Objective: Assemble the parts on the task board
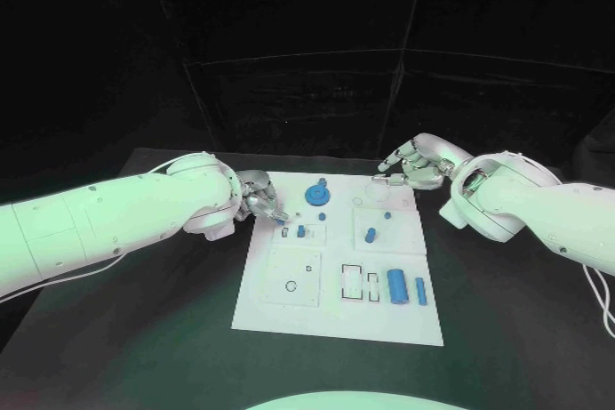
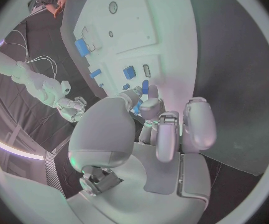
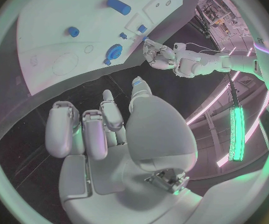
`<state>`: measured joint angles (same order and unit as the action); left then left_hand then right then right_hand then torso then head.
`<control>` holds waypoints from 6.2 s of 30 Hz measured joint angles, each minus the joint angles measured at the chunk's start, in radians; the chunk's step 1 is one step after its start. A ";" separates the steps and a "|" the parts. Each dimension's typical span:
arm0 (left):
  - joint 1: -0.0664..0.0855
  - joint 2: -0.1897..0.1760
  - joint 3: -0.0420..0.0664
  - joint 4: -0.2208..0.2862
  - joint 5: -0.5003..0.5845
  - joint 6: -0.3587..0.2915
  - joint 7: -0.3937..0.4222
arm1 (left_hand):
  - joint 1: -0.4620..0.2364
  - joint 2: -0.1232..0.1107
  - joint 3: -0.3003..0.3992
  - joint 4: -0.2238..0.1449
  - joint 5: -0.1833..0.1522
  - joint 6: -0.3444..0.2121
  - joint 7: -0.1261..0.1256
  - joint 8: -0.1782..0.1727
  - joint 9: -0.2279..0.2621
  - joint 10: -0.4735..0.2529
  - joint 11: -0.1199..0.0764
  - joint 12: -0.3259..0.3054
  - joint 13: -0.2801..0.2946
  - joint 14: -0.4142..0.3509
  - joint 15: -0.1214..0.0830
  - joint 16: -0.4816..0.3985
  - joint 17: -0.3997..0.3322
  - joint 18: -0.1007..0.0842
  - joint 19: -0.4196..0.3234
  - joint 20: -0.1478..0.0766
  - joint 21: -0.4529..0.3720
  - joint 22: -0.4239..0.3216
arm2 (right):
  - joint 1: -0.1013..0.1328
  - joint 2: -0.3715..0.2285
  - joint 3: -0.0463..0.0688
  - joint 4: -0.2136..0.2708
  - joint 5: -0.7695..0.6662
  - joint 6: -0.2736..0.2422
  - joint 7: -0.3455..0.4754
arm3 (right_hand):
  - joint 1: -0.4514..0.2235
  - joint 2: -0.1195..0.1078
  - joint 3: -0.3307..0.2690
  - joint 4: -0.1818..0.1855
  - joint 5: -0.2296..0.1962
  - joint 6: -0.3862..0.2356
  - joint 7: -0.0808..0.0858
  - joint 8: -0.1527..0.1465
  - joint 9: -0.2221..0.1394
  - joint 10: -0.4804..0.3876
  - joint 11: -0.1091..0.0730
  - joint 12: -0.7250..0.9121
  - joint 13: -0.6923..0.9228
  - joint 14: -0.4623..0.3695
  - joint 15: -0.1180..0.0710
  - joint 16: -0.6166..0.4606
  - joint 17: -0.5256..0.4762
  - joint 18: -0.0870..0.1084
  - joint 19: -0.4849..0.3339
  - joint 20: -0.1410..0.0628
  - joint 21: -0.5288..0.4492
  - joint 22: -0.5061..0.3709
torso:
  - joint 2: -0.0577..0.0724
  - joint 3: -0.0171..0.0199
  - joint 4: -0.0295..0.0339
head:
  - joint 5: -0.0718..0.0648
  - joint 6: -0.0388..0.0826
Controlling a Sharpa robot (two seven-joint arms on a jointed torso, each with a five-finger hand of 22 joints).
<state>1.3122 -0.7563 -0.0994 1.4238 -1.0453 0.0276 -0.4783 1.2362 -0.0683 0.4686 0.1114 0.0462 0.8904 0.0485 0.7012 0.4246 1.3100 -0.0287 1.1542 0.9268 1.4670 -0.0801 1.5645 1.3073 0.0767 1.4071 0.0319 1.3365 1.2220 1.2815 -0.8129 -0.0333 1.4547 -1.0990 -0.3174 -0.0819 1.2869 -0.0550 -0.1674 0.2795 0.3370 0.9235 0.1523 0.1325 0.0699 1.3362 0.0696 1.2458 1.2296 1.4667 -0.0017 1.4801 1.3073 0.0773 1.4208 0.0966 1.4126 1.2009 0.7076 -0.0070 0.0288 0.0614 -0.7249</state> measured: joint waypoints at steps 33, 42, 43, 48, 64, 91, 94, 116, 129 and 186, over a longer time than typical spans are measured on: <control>-0.022 -0.018 -0.006 0.067 -0.010 -0.048 -0.051 | -0.014 -0.014 0.029 -0.018 0.004 0.007 0.000 0.004 0.001 0.003 0.004 0.000 0.001 0.000 0.000 0.000 0.000 0.000 0.003 -0.003 0.000 0.003 | 0.000 0.001 0.000 -0.003 0.001 0.000 0.000 | 0.000 0.000 0.000 0.000 0.000 0.000 0.000 0.000 0.000 0.000 0.000 0.000 0.000 0.000 0.000 0.000 0.001 0.000 0.000 0.000 0.000 0.000 | 0.001 0.0009 -0.0029 | 0.004 -0.010; -0.022 -0.013 -0.008 0.058 -0.018 -0.033 -0.064 | -0.014 -0.014 0.029 -0.018 0.004 0.007 0.000 0.004 0.002 0.003 0.004 0.000 0.000 0.000 0.000 0.000 0.000 0.000 0.003 -0.003 0.000 0.004 | 0.000 0.002 0.000 -0.003 0.001 0.000 0.000 | 0.000 0.000 0.000 0.000 0.000 0.000 0.000 0.002 0.000 0.000 0.000 0.000 0.000 0.000 0.000 0.000 0.000 0.000 0.000 0.000 0.000 0.000 | 0.001 0.0010 -0.0029 | 0.005 -0.012; -0.023 -0.013 -0.008 0.058 -0.018 -0.030 -0.065 | -0.014 -0.014 0.029 -0.018 0.004 0.007 0.000 0.004 0.001 0.003 0.004 0.000 0.000 0.000 0.000 0.000 0.000 0.000 0.003 -0.003 0.000 0.004 | 0.000 0.002 0.000 -0.003 0.001 0.000 0.000 | 0.003 0.003 0.000 0.000 0.000 0.000 0.000 0.004 0.000 0.000 0.000 0.000 0.000 0.000 0.000 0.000 0.000 0.000 0.000 0.000 0.000 -0.001 | 0.001 0.0010 -0.0029 | 0.005 -0.012; -0.023 -0.011 -0.009 0.058 -0.020 -0.019 -0.070 | -0.014 -0.014 0.029 -0.018 0.004 0.007 0.000 0.004 0.001 0.003 0.004 0.000 0.000 0.000 0.000 0.000 0.000 0.000 0.003 -0.003 0.000 0.004 | 0.000 0.002 0.000 -0.003 0.001 0.000 0.000 | 0.004 0.004 0.000 0.000 0.000 0.000 0.000 0.004 0.000 0.000 0.000 0.000 -0.001 0.000 0.000 0.000 0.000 0.000 0.000 0.000 0.000 -0.001 | 0.001 0.0010 -0.0029 | 0.004 -0.013; -0.020 -0.004 -0.009 0.055 -0.026 -0.001 -0.077 | -0.015 -0.013 0.034 -0.017 0.003 0.007 0.003 0.003 0.004 0.007 0.000 0.000 0.000 0.000 0.000 0.000 0.000 0.000 0.003 -0.003 0.000 0.004 | 0.000 0.002 0.000 -0.003 0.001 0.000 0.000 | 0.004 0.004 0.000 0.000 0.000 0.000 0.000 0.004 0.000 0.000 0.000 0.000 -0.001 0.000 0.000 0.000 0.000 0.000 0.000 0.000 0.000 -0.001 | 0.000 0.0012 -0.0028 | 0.004 -0.013; -0.021 0.023 -0.011 0.018 -0.028 0.008 -0.077 | -0.171 -0.047 0.165 -0.096 0.005 0.047 -0.029 0.047 0.017 0.032 -0.021 0.035 0.045 -0.002 -0.009 0.000 0.000 0.000 0.015 -0.015 0.013 0.028 | 0.000 0.003 0.000 -0.003 0.002 0.000 0.001 | 0.004 0.004 0.000 0.000 0.000 0.000 0.000 0.003 0.000 0.000 0.000 0.000 -0.001 0.000 0.000 0.000 0.000 0.000 0.000 0.000 0.000 -0.001 | 0.001 0.0015 -0.0032 | 0.001 -0.019; -0.021 0.026 -0.011 0.014 -0.028 0.010 -0.077 | -0.189 -0.052 0.155 -0.086 0.005 0.052 -0.034 0.050 0.019 0.034 -0.023 0.036 0.048 -0.004 -0.011 0.000 0.000 0.000 0.016 -0.016 0.013 0.030 | 0.000 0.003 0.000 -0.003 0.002 0.000 0.001 | 0.004 0.004 0.000 0.000 0.004 0.000 0.000 0.003 0.000 0.000 0.000 0.000 -0.001 0.000 0.000 -0.005 0.000 0.000 -0.004 -0.004 0.000 -0.003 | 0.001 0.0014 -0.0032 | 0.001 -0.019; -0.024 0.044 -0.013 -0.019 -0.027 0.021 -0.079 | -0.281 -0.064 0.005 -0.010 0.009 0.068 -0.039 0.071 0.030 0.041 -0.023 0.046 0.056 0.000 -0.014 0.000 0.000 0.000 0.019 -0.019 0.017 0.038 | 0.000 0.002 0.000 -0.002 0.003 0.000 0.002 | 0.004 0.004 0.000 0.000 0.004 0.000 0.000 0.003 0.000 0.000 0.000 0.000 -0.005 0.000 0.000 -0.005 0.000 0.000 -0.008 0.000 -0.004 -0.010 | 0.001 0.0013 -0.0032 | -0.001 -0.021; -0.024 0.029 -0.012 -0.014 -0.019 -0.002 -0.072 | -0.301 -0.070 -0.228 0.070 0.009 0.009 -0.010 0.038 0.013 -0.003 -0.001 -0.001 -0.025 0.000 -0.014 0.000 0.000 0.000 0.015 -0.016 0.000 0.011 | 0.000 0.001 0.000 -0.002 0.003 0.000 0.002 | 0.004 0.004 0.000 0.000 0.004 0.000 0.000 0.003 0.000 0.000 0.000 0.000 -0.005 0.000 0.000 -0.005 0.000 0.000 -0.008 0.000 -0.004 -0.010 | 0.000 0.0004 -0.0025 | -0.004 -0.020; -0.031 0.224 -0.046 -0.223 -0.402 -0.209 0.519 | 0.197 -0.044 -0.266 -0.101 0.009 0.016 0.102 -0.375 -0.359 -0.389 0.121 -0.686 -0.821 -0.010 0.086 -0.271 -0.192 0.091 -0.068 0.071 -0.516 -0.518 | 0.000 0.012 0.000 -0.008 0.007 -0.001 0.009 | 0.012 0.012 0.000 0.000 0.015 0.000 0.000 0.003 0.000 0.000 0.000 0.000 -0.006 0.000 0.000 -0.005 0.000 0.000 -0.008 0.000 -0.004 -0.012 | 0.002 0.0016 -0.0036 | -0.034 0.001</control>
<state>1.2810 -0.5322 -0.1454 1.2010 -1.4468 -0.1811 0.0406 1.4330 -0.1122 0.2021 0.0108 0.0549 0.9064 0.1500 0.3259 0.0661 0.9213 0.0919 0.4682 0.1062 1.4570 0.0056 1.2940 1.1157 0.1677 1.3386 0.1033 0.8204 0.7040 1.2813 -0.8005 -0.0335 1.4467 -1.0922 -0.3189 -0.0731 1.2991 -0.0427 -0.1674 0.2795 0.3519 0.9235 0.1522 0.1357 0.0698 1.3362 0.0697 1.2458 1.2238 1.4667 -0.0017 1.4754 1.3076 0.0773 1.4132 0.0963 1.4085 1.1890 0.7092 -0.0054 0.0251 0.0270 -0.7240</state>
